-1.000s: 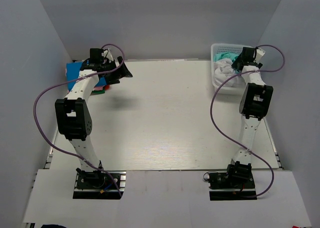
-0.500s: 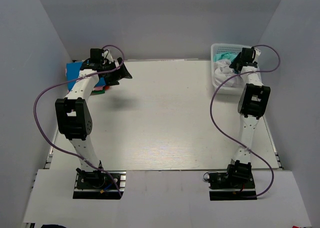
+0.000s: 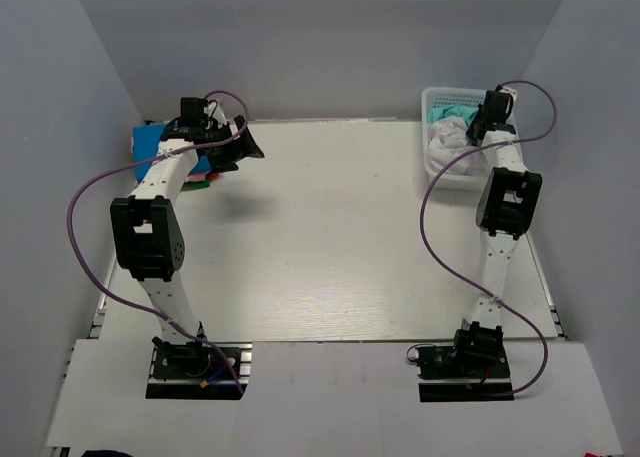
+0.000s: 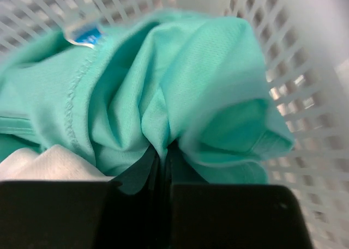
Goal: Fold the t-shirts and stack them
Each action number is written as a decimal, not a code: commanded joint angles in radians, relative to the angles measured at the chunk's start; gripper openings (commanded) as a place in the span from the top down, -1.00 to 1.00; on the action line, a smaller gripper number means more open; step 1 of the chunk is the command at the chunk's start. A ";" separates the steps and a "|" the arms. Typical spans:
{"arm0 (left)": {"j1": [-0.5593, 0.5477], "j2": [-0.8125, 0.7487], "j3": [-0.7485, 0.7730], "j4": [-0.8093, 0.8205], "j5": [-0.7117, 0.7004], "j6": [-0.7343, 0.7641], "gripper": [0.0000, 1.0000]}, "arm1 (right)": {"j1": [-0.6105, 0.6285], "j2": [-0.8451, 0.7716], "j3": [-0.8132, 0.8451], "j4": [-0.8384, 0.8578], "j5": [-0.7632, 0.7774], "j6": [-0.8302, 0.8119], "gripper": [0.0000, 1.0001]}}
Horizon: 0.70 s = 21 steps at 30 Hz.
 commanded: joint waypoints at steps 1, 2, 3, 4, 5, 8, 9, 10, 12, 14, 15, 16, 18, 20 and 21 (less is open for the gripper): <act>-0.002 -0.064 -0.015 0.040 0.010 0.007 -0.99 | -0.002 -0.192 0.037 0.167 0.067 -0.100 1.00; -0.002 -0.077 -0.027 0.049 0.022 0.007 -0.99 | 0.000 -0.208 0.037 0.184 0.077 -0.113 1.00; -0.002 -0.090 -0.027 0.063 0.022 0.007 -0.99 | 0.000 -0.240 0.046 0.212 0.104 -0.149 1.00; -0.002 -0.090 -0.036 0.063 0.022 0.007 -0.99 | 0.001 -0.249 0.064 0.215 0.113 -0.159 1.00; -0.002 -0.102 -0.036 0.074 0.022 0.007 -0.99 | 0.003 -0.258 0.075 0.215 0.120 -0.166 1.00; -0.002 -0.120 -0.047 0.083 0.013 0.016 -0.99 | 0.000 -0.318 0.067 0.259 0.127 -0.188 1.00; -0.002 -0.130 -0.047 0.094 0.013 0.016 -0.99 | 0.000 -0.343 0.064 0.267 0.129 -0.199 1.00; -0.002 -0.130 -0.056 0.094 0.013 0.016 -0.99 | 0.001 -0.361 0.067 0.294 0.132 -0.208 1.00; -0.002 -0.139 -0.056 0.118 0.025 0.016 -0.99 | 0.001 -0.383 0.084 0.302 0.123 -0.211 1.00; -0.002 -0.151 -0.056 0.131 0.045 0.016 -0.99 | 0.001 -0.419 0.099 0.316 0.092 -0.209 1.00; -0.002 -0.151 -0.065 0.140 0.045 0.016 -0.99 | 0.001 -0.430 0.103 0.321 0.080 -0.203 1.00; -0.002 -0.160 -0.065 0.140 0.056 0.016 -0.99 | 0.000 -0.441 0.106 0.330 0.025 -0.190 1.00; -0.002 -0.174 -0.090 0.169 0.056 0.016 -0.99 | 0.004 -0.493 0.109 0.328 -0.021 -0.171 1.00; -0.002 -0.185 -0.090 0.169 0.065 0.016 -0.99 | 0.004 -0.550 0.115 0.312 -0.164 -0.110 1.00; -0.002 -0.197 -0.099 0.178 0.065 0.025 -0.99 | 0.007 -0.564 0.118 0.289 -0.213 -0.091 1.00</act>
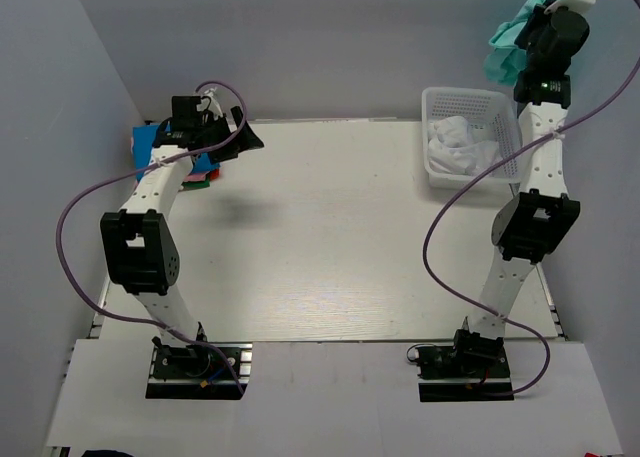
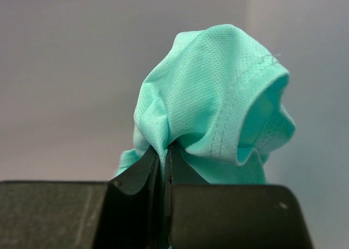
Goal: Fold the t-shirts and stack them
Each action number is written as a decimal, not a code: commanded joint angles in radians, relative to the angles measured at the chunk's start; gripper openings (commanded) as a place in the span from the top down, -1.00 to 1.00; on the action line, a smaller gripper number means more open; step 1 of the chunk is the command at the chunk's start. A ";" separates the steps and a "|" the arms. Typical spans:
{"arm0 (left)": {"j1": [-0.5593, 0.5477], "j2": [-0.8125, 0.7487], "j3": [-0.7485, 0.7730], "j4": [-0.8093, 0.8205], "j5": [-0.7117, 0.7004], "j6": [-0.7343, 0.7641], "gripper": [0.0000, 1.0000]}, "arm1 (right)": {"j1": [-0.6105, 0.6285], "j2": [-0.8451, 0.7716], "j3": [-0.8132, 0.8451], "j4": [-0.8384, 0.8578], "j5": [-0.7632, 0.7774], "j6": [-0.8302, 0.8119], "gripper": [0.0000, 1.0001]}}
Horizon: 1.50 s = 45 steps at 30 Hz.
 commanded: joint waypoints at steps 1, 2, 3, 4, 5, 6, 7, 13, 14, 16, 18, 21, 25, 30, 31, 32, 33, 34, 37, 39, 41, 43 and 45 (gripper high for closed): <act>-0.002 -0.090 -0.019 0.043 0.029 0.020 -0.99 | 0.004 -0.132 0.054 0.041 -0.273 0.121 1.00; -0.002 -0.090 -0.019 0.043 0.029 0.030 -0.99 | 0.007 -0.166 0.053 -0.006 -0.366 0.143 1.00; -0.002 -0.101 -0.019 0.043 0.029 0.030 -0.99 | 0.022 -0.192 0.051 -0.042 -0.445 0.182 1.00; -0.002 -0.113 -0.019 0.043 0.029 0.030 -0.99 | 0.027 -0.208 0.044 -0.062 -0.497 0.194 1.00; -0.002 -0.113 -0.019 0.043 0.029 0.030 -0.99 | 0.047 -0.220 0.022 -0.089 -0.598 0.218 1.00; -0.002 -0.122 -0.019 0.043 0.038 0.030 -0.99 | 0.074 -0.255 0.010 -0.108 -0.696 0.258 1.00; -0.002 -0.122 -0.028 0.043 0.038 0.030 -0.99 | 0.088 -0.264 -0.016 -0.114 -0.747 0.269 1.00; 0.008 -0.185 -0.038 0.005 0.017 0.030 -0.99 | 0.333 -0.292 -0.143 -0.284 -0.987 0.191 1.00; 0.008 -0.185 -0.050 -0.014 0.006 0.030 -0.99 | 0.346 -0.306 -0.177 -0.301 -0.953 0.140 1.00; 0.008 -0.208 -0.050 -0.040 -0.031 0.021 -0.99 | 0.355 -0.356 -0.378 -0.327 -0.820 0.137 0.65; 0.008 -0.208 -0.039 -0.106 -0.077 0.020 -0.99 | 0.346 -0.382 -0.524 -0.367 -0.702 0.154 -0.37; 0.008 -0.208 -0.028 -0.201 -0.150 0.020 -0.99 | 0.346 -0.462 -0.711 -0.436 -0.453 0.164 -0.70; 0.008 -0.217 -0.051 -0.287 -0.198 0.020 -0.99 | 0.354 -0.533 -0.899 -0.470 -0.366 0.174 -0.81; 0.008 -0.239 -0.143 -0.403 -0.249 0.002 -0.99 | 0.406 -0.544 -0.963 -0.556 -0.340 0.192 -0.81; -0.001 -0.249 -0.180 -0.404 -0.249 0.002 -0.99 | 0.427 -0.539 -0.967 -0.565 -0.336 0.192 -0.81; -0.001 -0.268 -0.203 -0.404 -0.249 0.002 -0.99 | 0.439 -0.519 -0.973 -0.574 -0.312 0.197 -0.81; -0.001 -0.277 -0.226 -0.404 -0.249 -0.012 -0.99 | 0.473 -0.508 -0.969 -0.586 -0.303 0.200 -0.81; -0.001 -0.277 -0.260 -0.387 -0.217 -0.021 -0.99 | 0.482 -0.484 -0.960 -0.594 -0.298 0.204 -0.81; -0.010 -0.299 -0.298 -0.362 -0.113 -0.021 -0.99 | 0.525 -0.418 -0.906 -0.584 -0.304 0.236 -0.81; -0.010 -0.322 -0.329 -0.362 -0.100 -0.021 -0.99 | 0.550 -0.357 -0.860 -0.550 -0.327 0.255 -0.81; -0.010 -0.346 -0.378 -0.422 -0.192 -0.056 -0.99 | 0.584 -0.324 -0.808 -0.547 -0.335 0.257 -0.81; -0.010 -0.357 -0.431 -0.453 -0.252 -0.093 -0.99 | 0.613 -0.250 -0.713 -0.557 -0.362 0.215 -0.81; 0.001 -0.374 -0.490 -0.453 -0.252 -0.160 -0.99 | 0.654 -0.156 -0.582 -0.612 -0.378 0.136 -0.81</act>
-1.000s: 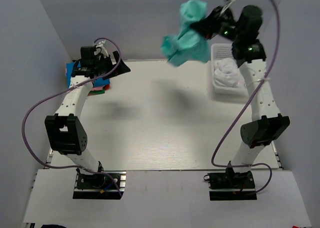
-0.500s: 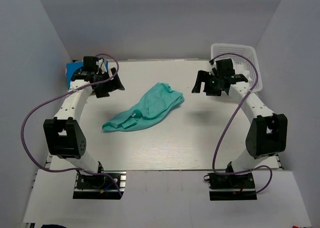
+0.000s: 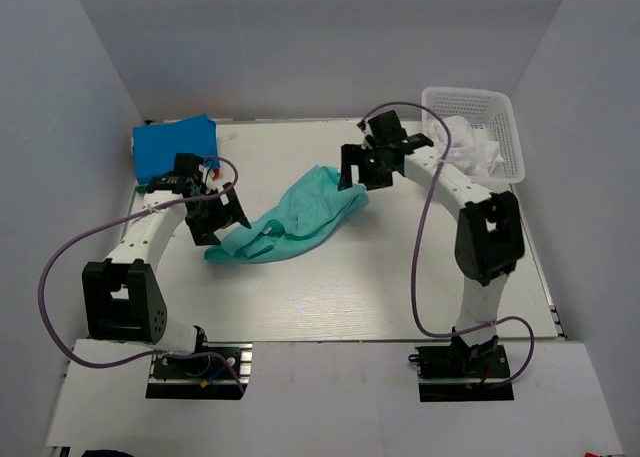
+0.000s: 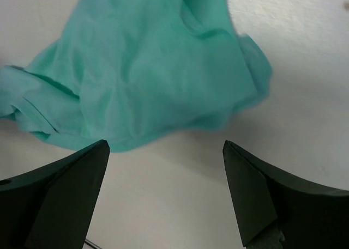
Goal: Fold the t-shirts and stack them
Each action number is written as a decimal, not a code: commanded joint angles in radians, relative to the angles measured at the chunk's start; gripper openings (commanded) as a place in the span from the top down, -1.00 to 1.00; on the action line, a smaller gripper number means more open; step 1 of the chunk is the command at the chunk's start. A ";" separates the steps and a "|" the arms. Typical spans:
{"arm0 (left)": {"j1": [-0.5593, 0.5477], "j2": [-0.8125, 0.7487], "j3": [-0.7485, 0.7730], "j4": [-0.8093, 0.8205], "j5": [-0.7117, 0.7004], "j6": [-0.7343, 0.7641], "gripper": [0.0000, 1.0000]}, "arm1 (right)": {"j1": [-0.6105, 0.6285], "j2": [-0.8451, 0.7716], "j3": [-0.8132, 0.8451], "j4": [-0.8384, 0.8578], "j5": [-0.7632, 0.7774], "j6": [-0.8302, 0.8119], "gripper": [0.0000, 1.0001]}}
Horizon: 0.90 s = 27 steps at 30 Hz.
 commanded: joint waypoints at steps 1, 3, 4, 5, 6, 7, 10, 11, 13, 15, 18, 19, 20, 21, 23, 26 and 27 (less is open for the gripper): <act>0.010 -0.043 -0.082 -0.024 -0.018 -0.099 -0.99 | 0.090 0.096 0.196 -0.089 -0.035 -0.096 -0.81; 0.010 -0.028 -0.112 0.005 -0.009 -0.140 -0.99 | 0.108 0.153 0.262 -0.119 -0.020 -0.116 -0.81; 0.010 -0.019 -0.122 0.019 -0.009 -0.154 -0.99 | 0.123 0.188 0.277 -0.129 -0.007 -0.107 -0.81; 0.010 -0.019 -0.132 0.058 -0.009 -0.165 -0.99 | 0.131 0.194 0.282 -0.129 -0.003 -0.104 -0.81; 0.010 -0.003 -0.142 0.080 0.000 -0.174 -0.99 | 0.132 0.201 0.283 -0.126 -0.006 -0.102 -0.81; 0.020 0.017 -0.154 0.100 0.010 -0.183 -0.99 | 0.140 0.205 0.282 -0.113 -0.007 -0.115 -0.81; 0.020 0.055 -0.142 0.146 -0.007 -0.194 -0.93 | 0.151 0.262 0.314 -0.097 -0.009 -0.133 -0.81; 0.020 0.085 -0.142 0.146 -0.016 -0.194 -0.91 | 0.154 0.276 0.331 -0.112 -0.009 -0.141 -0.81; 0.020 0.119 -0.119 0.158 -0.016 -0.194 -0.80 | 0.161 0.317 0.360 -0.129 -0.012 -0.148 -0.81; 0.020 0.159 -0.091 0.167 -0.041 -0.194 -0.69 | 0.166 0.351 0.394 -0.133 -0.007 -0.153 -0.78; 0.020 0.193 -0.082 0.168 -0.067 -0.194 -0.38 | 0.175 0.382 0.402 -0.122 -0.009 -0.147 -0.75; 0.020 0.193 -0.082 0.168 -0.067 -0.194 -0.23 | 0.175 0.385 0.406 -0.125 -0.010 -0.145 -0.68; 0.020 0.207 -0.071 0.168 -0.081 -0.194 -0.14 | 0.174 0.395 0.411 -0.123 -0.013 -0.145 -0.64; 0.020 0.207 -0.061 0.168 -0.093 -0.194 -0.03 | 0.178 0.402 0.414 -0.123 -0.024 -0.142 -0.59; 0.020 0.218 -0.050 0.157 -0.093 -0.194 0.50 | 0.180 0.402 0.417 -0.120 -0.039 -0.139 -0.22; 0.020 0.227 -0.018 0.167 -0.073 -0.156 1.00 | 0.186 0.386 0.417 -0.113 -0.046 -0.122 0.74; 0.010 0.212 -0.018 0.168 -0.073 -0.156 1.00 | 0.189 0.359 0.412 -0.096 -0.044 -0.116 0.93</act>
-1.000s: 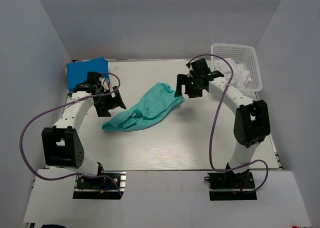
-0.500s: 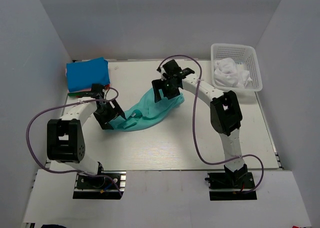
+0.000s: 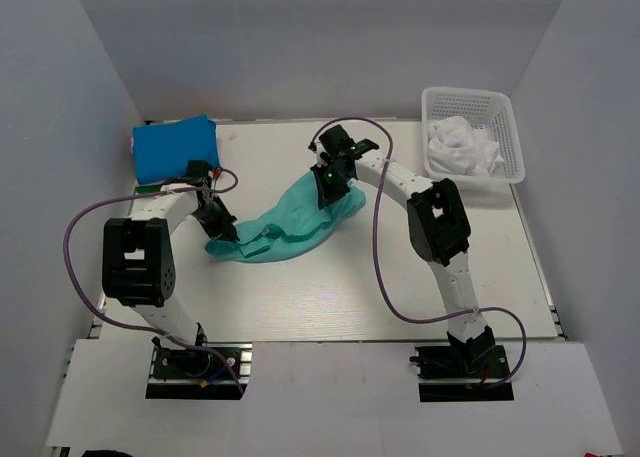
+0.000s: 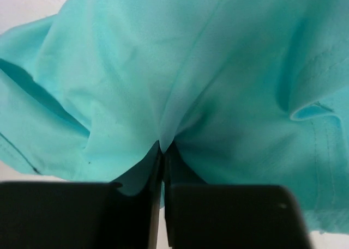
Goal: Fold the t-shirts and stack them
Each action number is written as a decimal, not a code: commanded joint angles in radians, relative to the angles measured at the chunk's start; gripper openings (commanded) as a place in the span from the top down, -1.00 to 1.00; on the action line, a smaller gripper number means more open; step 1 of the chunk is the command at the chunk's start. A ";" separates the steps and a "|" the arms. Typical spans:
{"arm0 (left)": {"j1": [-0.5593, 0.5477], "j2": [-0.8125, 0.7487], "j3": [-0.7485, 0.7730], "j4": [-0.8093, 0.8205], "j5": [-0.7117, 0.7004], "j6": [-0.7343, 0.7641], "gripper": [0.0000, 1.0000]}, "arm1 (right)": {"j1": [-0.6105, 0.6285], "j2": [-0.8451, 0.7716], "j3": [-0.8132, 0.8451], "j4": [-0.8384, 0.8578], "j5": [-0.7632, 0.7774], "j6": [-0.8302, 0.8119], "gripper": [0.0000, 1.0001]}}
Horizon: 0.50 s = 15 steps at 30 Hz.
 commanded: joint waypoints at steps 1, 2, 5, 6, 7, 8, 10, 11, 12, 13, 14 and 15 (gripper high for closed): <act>-0.007 -0.033 0.057 0.032 -0.003 0.032 1.00 | 0.014 -0.051 0.037 0.023 -0.010 0.018 1.00; -0.007 -0.046 0.057 0.049 -0.003 0.046 1.00 | 0.015 -0.061 0.033 0.031 0.001 0.024 1.00; -0.007 -0.098 0.068 0.084 -0.003 0.055 1.00 | 0.002 -0.105 0.046 0.044 0.027 0.038 1.00; 0.004 -0.112 0.079 0.084 0.020 0.068 1.00 | 0.005 -0.117 0.055 0.044 0.027 0.044 1.00; 0.004 -0.134 0.094 0.095 0.032 0.068 1.00 | -0.001 -0.133 0.061 0.047 0.034 0.047 1.00; 0.004 -0.145 0.103 0.106 0.046 0.077 1.00 | 0.000 -0.148 0.067 0.044 0.045 0.047 1.00; 0.004 -0.155 0.132 0.115 0.046 0.077 1.00 | 0.000 -0.166 0.113 0.020 0.086 0.059 1.00; 0.004 -0.164 0.169 0.133 0.046 0.077 1.00 | -0.005 -0.163 0.125 0.035 0.117 0.067 1.00; 0.004 -0.165 0.192 0.143 0.046 0.077 1.00 | -0.011 -0.177 0.157 0.032 0.132 0.071 1.00; 0.004 -0.152 0.249 0.155 0.069 0.077 1.00 | -0.020 -0.182 0.202 0.029 0.195 0.084 1.00; 0.004 -0.137 0.292 0.170 0.069 0.077 1.00 | -0.034 -0.173 0.274 0.026 0.238 0.085 1.00; 0.004 -0.090 0.345 0.179 0.060 0.077 1.00 | -0.038 -0.162 0.318 0.028 0.266 0.082 1.00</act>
